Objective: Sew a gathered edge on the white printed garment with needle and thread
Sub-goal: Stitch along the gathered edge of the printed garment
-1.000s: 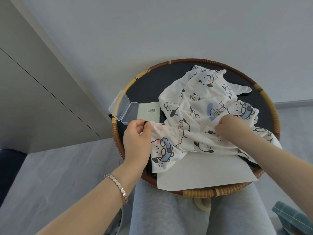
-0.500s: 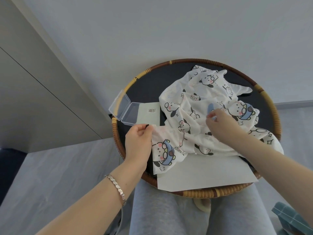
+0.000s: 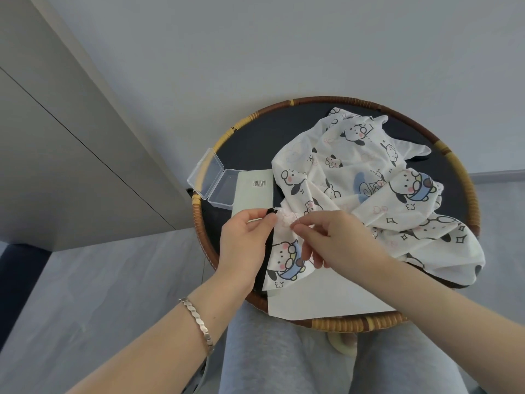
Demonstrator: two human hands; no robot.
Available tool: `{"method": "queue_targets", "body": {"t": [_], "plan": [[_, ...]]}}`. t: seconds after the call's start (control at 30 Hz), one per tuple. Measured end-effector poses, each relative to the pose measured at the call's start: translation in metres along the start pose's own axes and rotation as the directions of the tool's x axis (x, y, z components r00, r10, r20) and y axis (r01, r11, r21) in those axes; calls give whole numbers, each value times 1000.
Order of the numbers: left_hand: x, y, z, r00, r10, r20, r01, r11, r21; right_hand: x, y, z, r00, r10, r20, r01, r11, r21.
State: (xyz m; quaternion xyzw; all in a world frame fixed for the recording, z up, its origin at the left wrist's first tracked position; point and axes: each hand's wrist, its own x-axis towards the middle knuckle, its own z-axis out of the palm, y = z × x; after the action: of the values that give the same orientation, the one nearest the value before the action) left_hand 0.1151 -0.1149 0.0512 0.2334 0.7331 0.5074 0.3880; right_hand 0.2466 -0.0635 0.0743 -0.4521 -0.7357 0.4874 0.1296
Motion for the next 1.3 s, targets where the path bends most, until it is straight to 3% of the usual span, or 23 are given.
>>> {"method": "queue_targets", "body": {"t": [0.3, 0.8, 1.0, 1.3], "plan": [[-1, 1, 2, 1000, -5, 19, 6, 1000, -11, -1, -5, -3, 1000, 9, 27, -5, 990, -144], [-2, 2, 5, 999, 37, 33, -36, 999, -24, -2, -3, 0, 1000, 7, 3, -7, 994, -113], [-5, 1, 6, 985, 161, 59, -163, 986, 44, 1, -4, -1, 999, 37, 18, -35, 994, -106], [-13, 0, 3, 933, 347, 90, -357, 925, 133, 5, -2, 6, 997, 68, 24, -69, 997, 35]]}}
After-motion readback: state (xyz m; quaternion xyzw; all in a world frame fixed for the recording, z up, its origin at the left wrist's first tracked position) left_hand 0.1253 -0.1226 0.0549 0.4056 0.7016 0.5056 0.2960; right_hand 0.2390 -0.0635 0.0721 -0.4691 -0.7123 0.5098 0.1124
